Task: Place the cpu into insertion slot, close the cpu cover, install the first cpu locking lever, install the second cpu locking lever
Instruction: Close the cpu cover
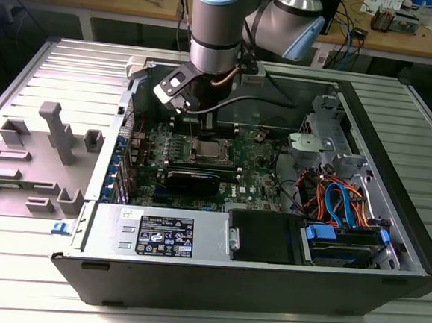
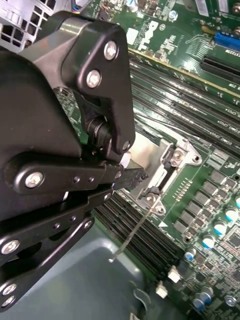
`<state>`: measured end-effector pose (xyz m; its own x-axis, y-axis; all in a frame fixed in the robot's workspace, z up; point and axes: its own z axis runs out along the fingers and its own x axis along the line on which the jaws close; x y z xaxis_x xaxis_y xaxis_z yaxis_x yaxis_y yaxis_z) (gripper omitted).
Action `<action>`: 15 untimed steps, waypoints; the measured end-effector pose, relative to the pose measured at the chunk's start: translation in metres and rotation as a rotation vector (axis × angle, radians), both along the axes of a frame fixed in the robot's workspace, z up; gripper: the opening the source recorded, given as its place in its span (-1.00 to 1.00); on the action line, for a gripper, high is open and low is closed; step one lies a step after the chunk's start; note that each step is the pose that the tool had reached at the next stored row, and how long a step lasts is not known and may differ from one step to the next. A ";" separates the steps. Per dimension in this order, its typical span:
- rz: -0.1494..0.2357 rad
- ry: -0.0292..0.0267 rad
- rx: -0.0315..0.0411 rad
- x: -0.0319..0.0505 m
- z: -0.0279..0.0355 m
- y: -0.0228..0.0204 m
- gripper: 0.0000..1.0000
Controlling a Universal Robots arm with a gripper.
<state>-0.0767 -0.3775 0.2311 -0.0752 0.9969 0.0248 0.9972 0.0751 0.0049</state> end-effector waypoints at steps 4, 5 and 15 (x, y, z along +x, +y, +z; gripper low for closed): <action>0.001 0.0044 0.0001 -0.0043 -0.0082 -0.0001 -0.79; 0.001 0.0044 0.0001 -0.0068 -0.0109 -0.0001 -0.79; 0.001 0.0050 0.0043 -0.0100 -0.0258 -0.0003 -0.79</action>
